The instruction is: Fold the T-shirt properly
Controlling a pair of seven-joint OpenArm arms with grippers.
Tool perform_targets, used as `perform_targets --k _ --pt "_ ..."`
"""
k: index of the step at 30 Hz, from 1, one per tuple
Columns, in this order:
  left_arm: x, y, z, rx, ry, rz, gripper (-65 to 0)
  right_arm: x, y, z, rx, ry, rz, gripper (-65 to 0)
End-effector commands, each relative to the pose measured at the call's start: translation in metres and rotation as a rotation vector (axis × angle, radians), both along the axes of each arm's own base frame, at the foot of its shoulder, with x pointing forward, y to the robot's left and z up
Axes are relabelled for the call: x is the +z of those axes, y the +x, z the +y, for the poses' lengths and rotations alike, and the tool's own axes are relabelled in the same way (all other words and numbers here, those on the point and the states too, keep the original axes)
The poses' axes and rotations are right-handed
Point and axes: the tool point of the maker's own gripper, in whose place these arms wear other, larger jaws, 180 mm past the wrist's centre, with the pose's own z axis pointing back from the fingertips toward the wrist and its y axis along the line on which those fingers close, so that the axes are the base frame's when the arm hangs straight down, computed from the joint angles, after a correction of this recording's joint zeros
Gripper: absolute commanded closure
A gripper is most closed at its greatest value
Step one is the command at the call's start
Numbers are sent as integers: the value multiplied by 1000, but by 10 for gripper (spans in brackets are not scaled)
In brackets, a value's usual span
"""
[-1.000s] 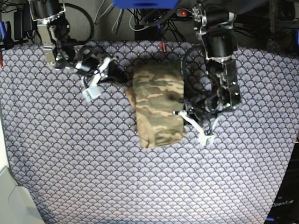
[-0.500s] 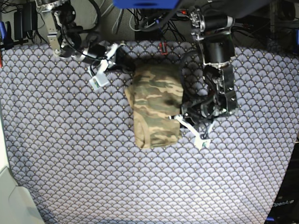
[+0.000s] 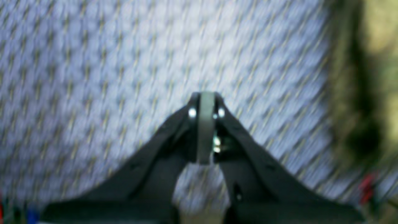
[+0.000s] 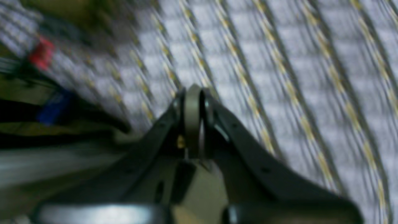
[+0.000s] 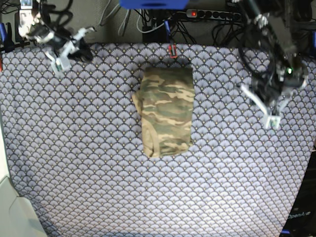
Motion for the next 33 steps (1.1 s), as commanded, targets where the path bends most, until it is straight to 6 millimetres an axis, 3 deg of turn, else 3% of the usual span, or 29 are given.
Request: perform_targets --k 1,7,11,14,18,20,23,27,30,33 --pt "6 -8 -1 -25 0 -23 -9 11 -4 -8 -26 -2 -41 0" --pt "-28 -96 -16 -69 -115 70 -9 10 -54 -66 -256 -115 -9 0" --pt "-53 -137 -23 -83 -100 135 -9 -11 -91 -80 -344 -115 93 0" --pt "-87 -173 -36 -106 -121 231 -9 -40 -122 -85 -393 -90 200 0" --pt "-150 -222 -56 -75 -191 352 -9 -100 -154 -96 -465 -44 361 0" --pt "-182 -237 -64 -80 -200 416 -9 -135 -172 -91 -511 -9 421 0" --pt "-216 -255 -71 -59 -219 477 -9 -171 -191 -69 -521 33 466 0" --pt "-247 -260 -76 -22 -249 462 -9 -199 -213 -61 -562 -81 474 0" --pt "-268 -257 -76 -18 -247 468 -9 -217 -222 -41 -494 -209 524 0" --pt "-286 -252 -78 22 -273 487 -9 -227 -216 -27 -422 -311 533 0"
